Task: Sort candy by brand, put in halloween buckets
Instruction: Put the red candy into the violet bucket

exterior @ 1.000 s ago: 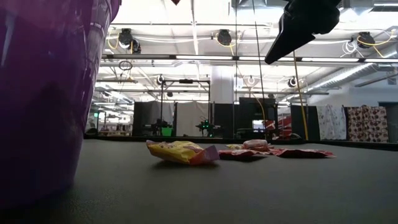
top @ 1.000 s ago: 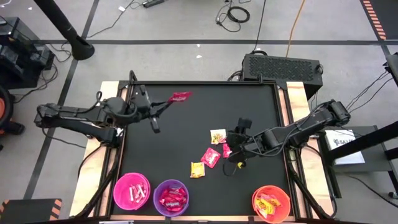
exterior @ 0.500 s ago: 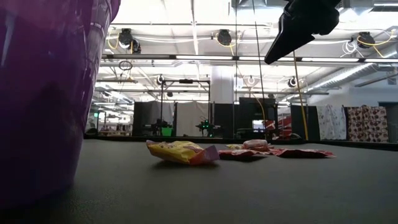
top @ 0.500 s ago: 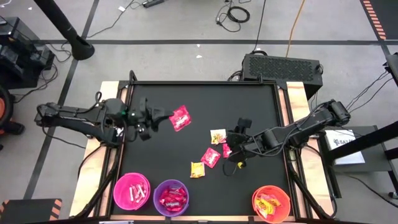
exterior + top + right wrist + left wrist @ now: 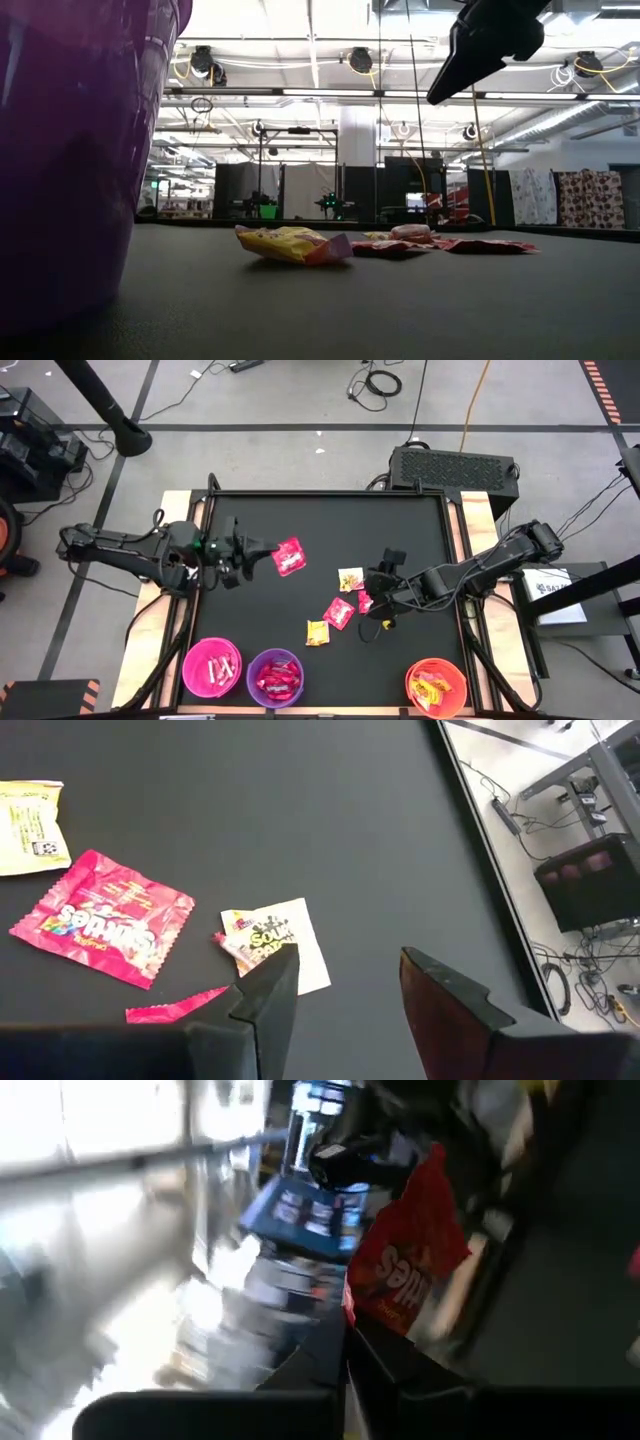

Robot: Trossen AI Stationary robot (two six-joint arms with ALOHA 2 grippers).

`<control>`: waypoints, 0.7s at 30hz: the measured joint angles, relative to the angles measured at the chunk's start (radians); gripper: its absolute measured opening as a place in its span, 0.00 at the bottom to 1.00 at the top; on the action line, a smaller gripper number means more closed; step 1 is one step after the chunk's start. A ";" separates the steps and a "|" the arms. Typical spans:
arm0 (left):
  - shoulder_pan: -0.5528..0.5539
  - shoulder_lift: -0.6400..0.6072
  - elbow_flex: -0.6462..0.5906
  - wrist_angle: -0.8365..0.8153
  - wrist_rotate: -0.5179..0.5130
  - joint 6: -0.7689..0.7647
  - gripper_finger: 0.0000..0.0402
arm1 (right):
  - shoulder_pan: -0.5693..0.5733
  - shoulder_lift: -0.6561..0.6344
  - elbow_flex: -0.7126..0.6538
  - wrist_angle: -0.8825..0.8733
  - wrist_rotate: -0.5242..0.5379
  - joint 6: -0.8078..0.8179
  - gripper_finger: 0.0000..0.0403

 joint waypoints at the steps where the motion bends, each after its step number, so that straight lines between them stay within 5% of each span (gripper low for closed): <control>1: -0.004 0.000 0.000 0.000 -0.001 -0.132 0.03 | 0.000 0.000 0.000 0.000 0.000 0.000 0.41; 10: -0.011 0.000 0.001 -0.032 -0.059 -1.441 0.03 | 0.000 0.000 0.000 0.000 0.000 0.002 0.41; 12: -0.011 0.002 0.001 -0.080 -0.038 -1.636 0.03 | 0.000 0.000 0.000 0.001 0.000 0.002 0.41; 15: -0.019 0.002 0.001 -0.109 0.055 -1.704 0.03 | 0.000 0.000 0.000 0.009 0.000 0.003 0.41; 21: -0.049 0.002 0.001 -0.144 0.074 -1.716 0.03 | 0.000 0.000 0.000 0.028 -0.009 0.016 0.41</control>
